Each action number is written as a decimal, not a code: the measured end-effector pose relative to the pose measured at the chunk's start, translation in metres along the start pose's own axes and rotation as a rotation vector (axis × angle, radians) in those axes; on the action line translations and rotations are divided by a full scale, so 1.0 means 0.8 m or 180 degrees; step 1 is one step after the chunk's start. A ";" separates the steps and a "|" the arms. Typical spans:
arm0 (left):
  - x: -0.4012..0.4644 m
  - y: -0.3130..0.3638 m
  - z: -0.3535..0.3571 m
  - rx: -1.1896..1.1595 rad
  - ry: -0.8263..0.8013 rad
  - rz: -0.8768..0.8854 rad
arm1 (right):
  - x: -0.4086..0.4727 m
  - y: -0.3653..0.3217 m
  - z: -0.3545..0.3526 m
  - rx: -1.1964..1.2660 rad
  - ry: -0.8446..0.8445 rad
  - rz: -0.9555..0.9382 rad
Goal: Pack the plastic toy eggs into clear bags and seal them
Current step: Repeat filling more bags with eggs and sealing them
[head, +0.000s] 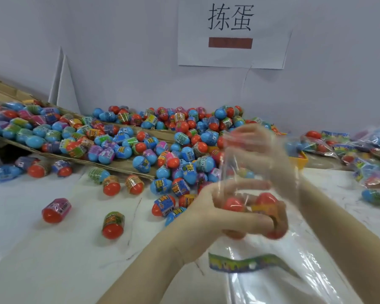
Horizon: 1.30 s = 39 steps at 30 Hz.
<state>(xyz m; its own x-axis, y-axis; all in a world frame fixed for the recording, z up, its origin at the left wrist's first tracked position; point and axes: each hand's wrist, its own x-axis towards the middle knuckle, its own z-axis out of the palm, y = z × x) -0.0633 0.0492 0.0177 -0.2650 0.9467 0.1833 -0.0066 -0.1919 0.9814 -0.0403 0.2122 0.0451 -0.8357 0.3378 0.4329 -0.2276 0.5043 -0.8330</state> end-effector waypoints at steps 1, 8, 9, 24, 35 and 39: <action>0.002 0.006 0.003 -0.0148 0.0269 -0.0047 | 0.000 -0.013 -0.019 0.0466 0.0450 0.0021; 0.015 -0.006 0.012 0.0298 0.1496 0.0182 | -0.048 -0.072 -0.065 0.0471 0.0583 -0.0762; 0.015 -0.007 0.013 0.0359 0.1479 0.0164 | -0.052 -0.077 -0.060 0.0142 0.0405 -0.0823; 0.014 -0.007 0.016 0.0600 0.1410 0.0126 | -0.040 -0.098 -0.032 -0.2146 -0.0748 -0.0352; 0.015 -0.009 0.014 -0.0186 0.1382 -0.0693 | -0.038 -0.091 -0.026 -0.1327 -0.1108 -0.0050; 0.008 -0.006 0.014 -0.0039 0.0567 -0.0690 | 0.003 -0.066 -0.032 -0.0196 0.0630 -0.0361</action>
<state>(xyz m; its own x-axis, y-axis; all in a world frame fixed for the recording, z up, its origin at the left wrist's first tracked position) -0.0541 0.0591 0.0148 -0.4213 0.9058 -0.0450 -0.0931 0.0061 0.9956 -0.0176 0.2070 0.0991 -0.6909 0.4224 0.5867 -0.2785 0.5934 -0.7552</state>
